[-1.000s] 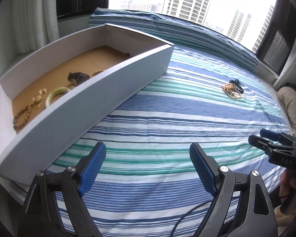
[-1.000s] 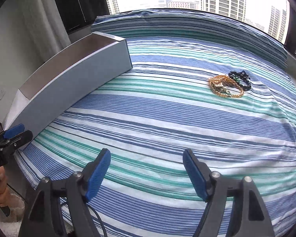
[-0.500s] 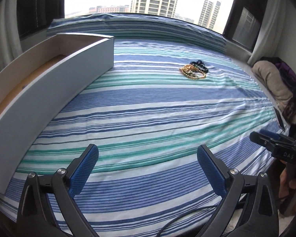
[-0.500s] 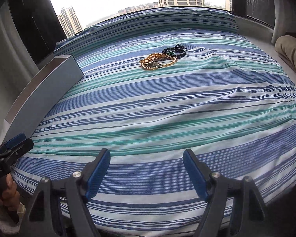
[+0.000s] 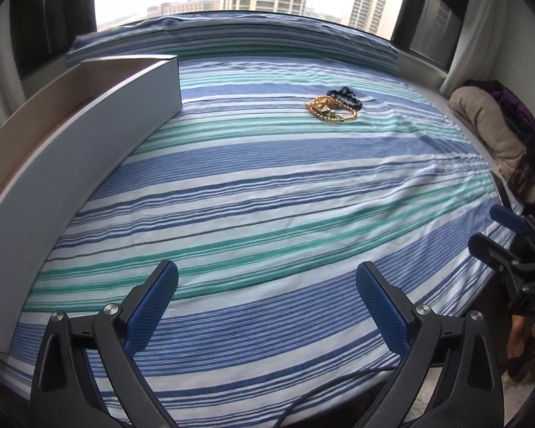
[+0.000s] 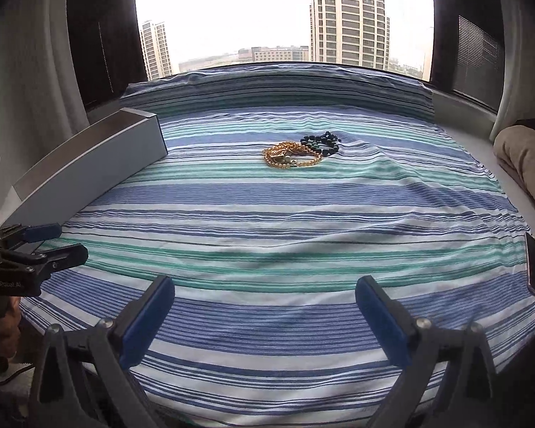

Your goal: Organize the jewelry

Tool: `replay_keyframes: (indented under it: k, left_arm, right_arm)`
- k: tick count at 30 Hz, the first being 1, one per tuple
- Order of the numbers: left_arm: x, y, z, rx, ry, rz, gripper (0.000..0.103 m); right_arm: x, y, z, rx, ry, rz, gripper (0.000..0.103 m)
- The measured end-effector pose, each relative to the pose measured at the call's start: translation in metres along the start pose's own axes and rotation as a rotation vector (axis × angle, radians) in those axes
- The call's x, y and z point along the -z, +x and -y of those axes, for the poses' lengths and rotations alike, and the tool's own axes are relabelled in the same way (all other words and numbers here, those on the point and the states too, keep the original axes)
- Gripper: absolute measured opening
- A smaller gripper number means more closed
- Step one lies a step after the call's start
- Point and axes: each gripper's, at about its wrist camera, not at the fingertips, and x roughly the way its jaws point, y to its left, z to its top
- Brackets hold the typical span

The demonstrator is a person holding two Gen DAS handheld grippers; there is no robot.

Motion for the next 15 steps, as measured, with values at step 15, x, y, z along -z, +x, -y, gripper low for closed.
replay_keyframes:
  k: [15]
  left_arm:
    - [-0.014, 0.008, 0.014, -0.042, 0.041, -0.081, 0.100]
  right_arm:
    - [0.010, 0.013, 0.014, 0.042, 0.033, -0.124, 0.103]
